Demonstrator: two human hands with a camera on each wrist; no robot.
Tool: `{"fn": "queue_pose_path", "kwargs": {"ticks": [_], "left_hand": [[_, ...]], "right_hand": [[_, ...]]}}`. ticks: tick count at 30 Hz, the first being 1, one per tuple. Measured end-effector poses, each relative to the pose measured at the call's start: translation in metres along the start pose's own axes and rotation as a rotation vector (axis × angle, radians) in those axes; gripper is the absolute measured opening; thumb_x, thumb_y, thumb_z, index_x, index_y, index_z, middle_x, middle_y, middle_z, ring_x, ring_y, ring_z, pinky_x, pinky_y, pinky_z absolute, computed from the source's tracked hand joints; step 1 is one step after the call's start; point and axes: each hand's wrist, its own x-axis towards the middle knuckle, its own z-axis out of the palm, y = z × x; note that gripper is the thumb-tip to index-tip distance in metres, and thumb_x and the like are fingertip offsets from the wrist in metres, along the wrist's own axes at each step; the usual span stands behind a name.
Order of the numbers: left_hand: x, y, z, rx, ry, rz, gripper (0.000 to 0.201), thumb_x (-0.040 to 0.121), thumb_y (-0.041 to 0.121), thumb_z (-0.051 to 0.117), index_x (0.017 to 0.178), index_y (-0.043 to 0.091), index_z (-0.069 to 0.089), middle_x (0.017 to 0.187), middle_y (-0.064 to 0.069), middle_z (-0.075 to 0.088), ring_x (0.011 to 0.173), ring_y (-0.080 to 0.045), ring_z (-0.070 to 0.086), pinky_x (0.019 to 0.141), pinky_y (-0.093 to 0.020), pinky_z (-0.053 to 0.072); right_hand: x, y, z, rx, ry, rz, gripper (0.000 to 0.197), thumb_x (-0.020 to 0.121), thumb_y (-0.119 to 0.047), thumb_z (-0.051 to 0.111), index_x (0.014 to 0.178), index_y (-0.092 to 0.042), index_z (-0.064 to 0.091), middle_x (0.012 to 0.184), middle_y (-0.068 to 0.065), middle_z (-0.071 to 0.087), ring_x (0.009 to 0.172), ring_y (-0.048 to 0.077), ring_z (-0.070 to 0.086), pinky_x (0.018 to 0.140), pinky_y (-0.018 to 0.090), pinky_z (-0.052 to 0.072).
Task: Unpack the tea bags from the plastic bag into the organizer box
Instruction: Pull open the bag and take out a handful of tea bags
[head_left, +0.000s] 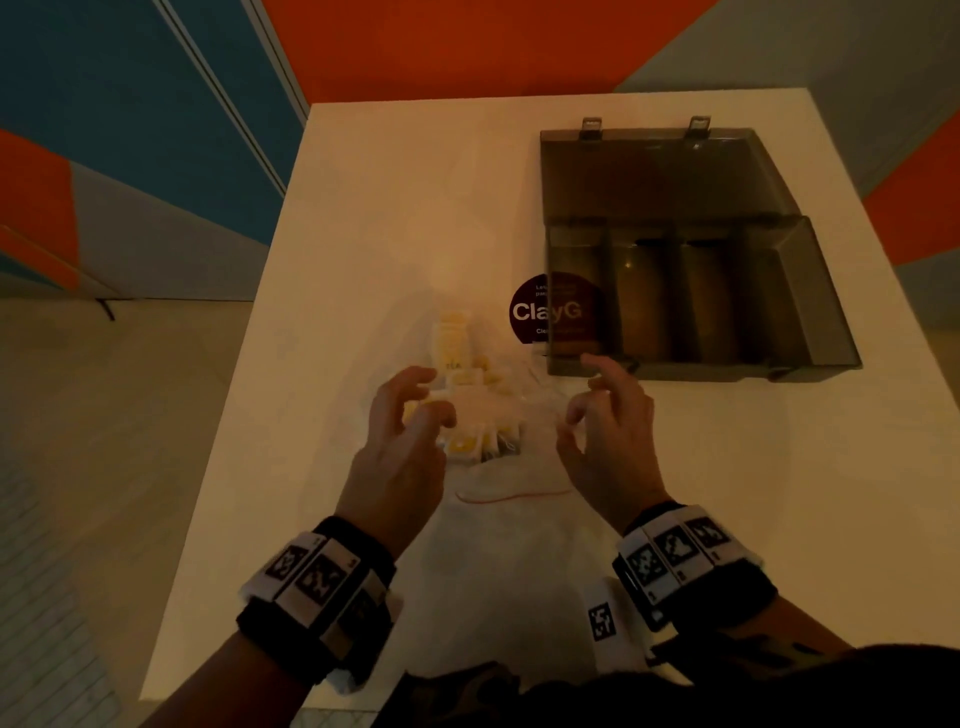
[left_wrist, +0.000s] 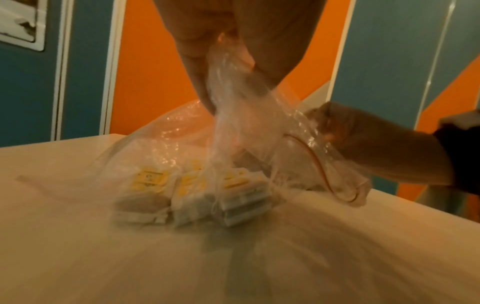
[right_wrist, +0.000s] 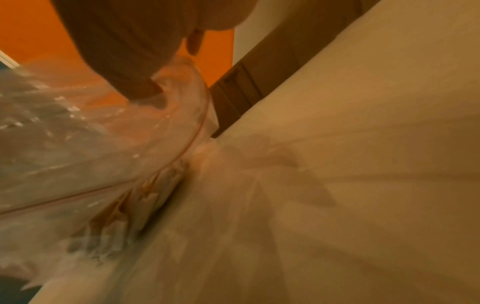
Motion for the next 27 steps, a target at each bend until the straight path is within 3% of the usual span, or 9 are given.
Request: {"fn": "queue_pose_path", "kwargs": {"ticks": [3,6,8,11,14,17,19,22,27], "left_hand": [[0.004,0.001,-0.008,0.105,0.003,0.0,0.018,0.077,0.01,0.044,0.082,0.027,0.048,0.116,-0.004,0.05,0.104,-0.035,0.055,0.068,-0.032,0.052],[-0.003,-0.005,-0.006,0.096,-0.241,-0.045,0.011,0.068,0.004,0.057,0.064,0.014,0.058,0.116,-0.021,0.06,0.103,-0.037,0.05,0.054,-0.038,0.055],[-0.004,-0.017,0.004,0.1,-0.313,-0.168,0.023,0.073,0.007,0.043,0.082,0.018,0.062,0.108,-0.024,0.063,0.091,-0.043,0.058,0.05,-0.045,0.056],[-0.002,-0.013,0.011,0.08,-0.285,-0.272,0.048,0.078,0.008,0.024,0.117,0.025,0.046,0.107,-0.023,0.054,0.093,-0.041,0.054,0.062,-0.046,0.051],[0.002,-0.003,0.012,0.046,-0.275,-0.344,0.068,0.075,-0.013,0.036,0.137,0.015,0.035,0.112,-0.019,0.041,0.101,-0.039,0.044,0.067,-0.043,0.042],[0.001,0.007,0.009,0.085,-0.363,-0.361,0.086,0.074,-0.01,0.041,0.146,0.023,0.007,0.121,-0.011,0.033,0.108,-0.034,0.039,0.066,-0.04,0.045],[-0.002,0.009,0.006,0.105,-0.408,-0.374,0.092,0.074,-0.006,0.043,0.145,0.028,-0.003,0.127,-0.008,0.029,0.112,-0.033,0.036,0.063,-0.036,0.043],[-0.004,0.01,-0.003,0.085,-0.419,-0.413,0.094,0.073,-0.003,0.046,0.144,0.032,-0.004,0.133,-0.006,0.023,0.12,-0.032,0.033,0.063,-0.034,0.041],[0.0,-0.002,-0.009,0.068,-0.389,-0.46,0.098,0.072,0.004,0.054,0.144,0.034,-0.007,0.13,-0.004,0.021,0.119,-0.033,0.036,0.065,-0.033,0.041]], "right_hand": [[-0.001,0.001,-0.002,-0.007,-0.02,-0.261,0.02,0.069,-0.014,0.059,0.071,-0.023,0.042,0.122,0.013,0.049,0.103,0.032,0.048,0.077,0.035,0.034],[0.002,0.009,0.003,-0.078,-0.277,-0.38,0.021,0.066,-0.014,0.067,0.076,-0.03,0.059,0.129,0.008,0.054,0.108,0.028,0.05,0.079,0.038,0.044],[0.007,0.004,0.007,-0.081,-0.413,-0.308,0.031,0.068,-0.002,0.066,0.093,-0.021,0.068,0.125,0.015,0.06,0.096,0.033,0.063,0.075,0.041,0.052],[0.014,-0.012,0.006,-0.036,-0.433,-0.204,0.049,0.075,-0.005,0.027,0.108,-0.004,0.063,0.113,0.023,0.062,0.085,0.039,0.064,0.066,0.046,0.054],[0.017,-0.024,0.007,-0.051,-0.31,-0.118,0.042,0.072,-0.003,0.047,0.112,-0.004,0.06,0.101,0.02,0.061,0.077,0.037,0.062,0.06,0.043,0.05],[0.02,-0.03,0.009,-0.133,-0.275,0.023,0.066,0.067,-0.036,0.068,0.127,-0.014,0.05,0.096,0.012,0.061,0.078,0.028,0.061,0.064,0.036,0.047],[0.02,-0.032,0.006,-0.227,-0.314,0.029,0.098,0.058,-0.049,0.074,0.141,-0.021,0.031,0.112,0.012,0.056,0.09,0.028,0.058,0.073,0.038,0.046],[0.015,-0.024,0.004,-0.276,-0.482,0.033,0.123,0.057,-0.052,0.076,0.145,-0.032,-0.007,0.153,0.013,0.016,0.129,0.033,0.034,0.102,0.047,0.031],[0.019,-0.029,-0.01,-0.238,-0.542,-0.069,0.107,0.06,-0.056,0.072,0.145,-0.035,0.011,0.157,0.012,-0.004,0.144,0.033,0.0,0.112,0.056,0.002]]}}
